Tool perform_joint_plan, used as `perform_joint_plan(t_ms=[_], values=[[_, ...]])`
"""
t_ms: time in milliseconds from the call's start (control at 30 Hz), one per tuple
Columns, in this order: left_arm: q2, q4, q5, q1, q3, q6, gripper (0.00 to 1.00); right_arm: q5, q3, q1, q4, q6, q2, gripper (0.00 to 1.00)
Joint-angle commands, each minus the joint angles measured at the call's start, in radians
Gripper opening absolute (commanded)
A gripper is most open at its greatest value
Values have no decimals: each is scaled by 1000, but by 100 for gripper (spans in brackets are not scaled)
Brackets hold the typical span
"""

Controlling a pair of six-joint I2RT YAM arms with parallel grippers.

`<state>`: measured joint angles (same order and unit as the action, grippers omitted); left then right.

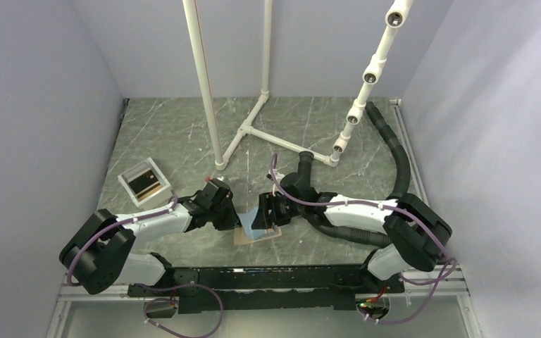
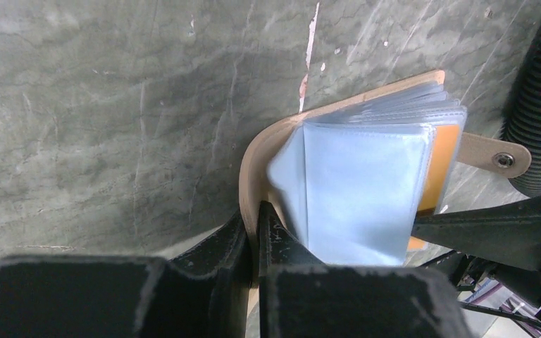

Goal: Put the credit cards into the card holder
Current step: Open the card holder at the center of the board.

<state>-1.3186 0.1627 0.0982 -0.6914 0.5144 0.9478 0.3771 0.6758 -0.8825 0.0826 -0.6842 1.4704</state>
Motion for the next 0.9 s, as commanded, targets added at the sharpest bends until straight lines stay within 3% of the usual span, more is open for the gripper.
perform_joint_plan(t_ms=[0, 100, 433, 700, 867], values=[[-27, -16, -21, -5, -27, 9, 12, 69, 28, -16, 158, -49, 71, 63], [1, -1, -30, -5, -40, 20, 15, 74, 52, -21, 161, -47, 101, 63], [250, 264, -132, -3, -28, 12, 50, 116, 56, -39, 219, -43, 107, 61], [385, 447, -187, 32, 29, 0, 69, 113, 103, -70, 221, -26, 195, 62], [406, 373, -91, 82, 40, -41, 74, -15, 129, -72, 40, 69, 129, 60]])
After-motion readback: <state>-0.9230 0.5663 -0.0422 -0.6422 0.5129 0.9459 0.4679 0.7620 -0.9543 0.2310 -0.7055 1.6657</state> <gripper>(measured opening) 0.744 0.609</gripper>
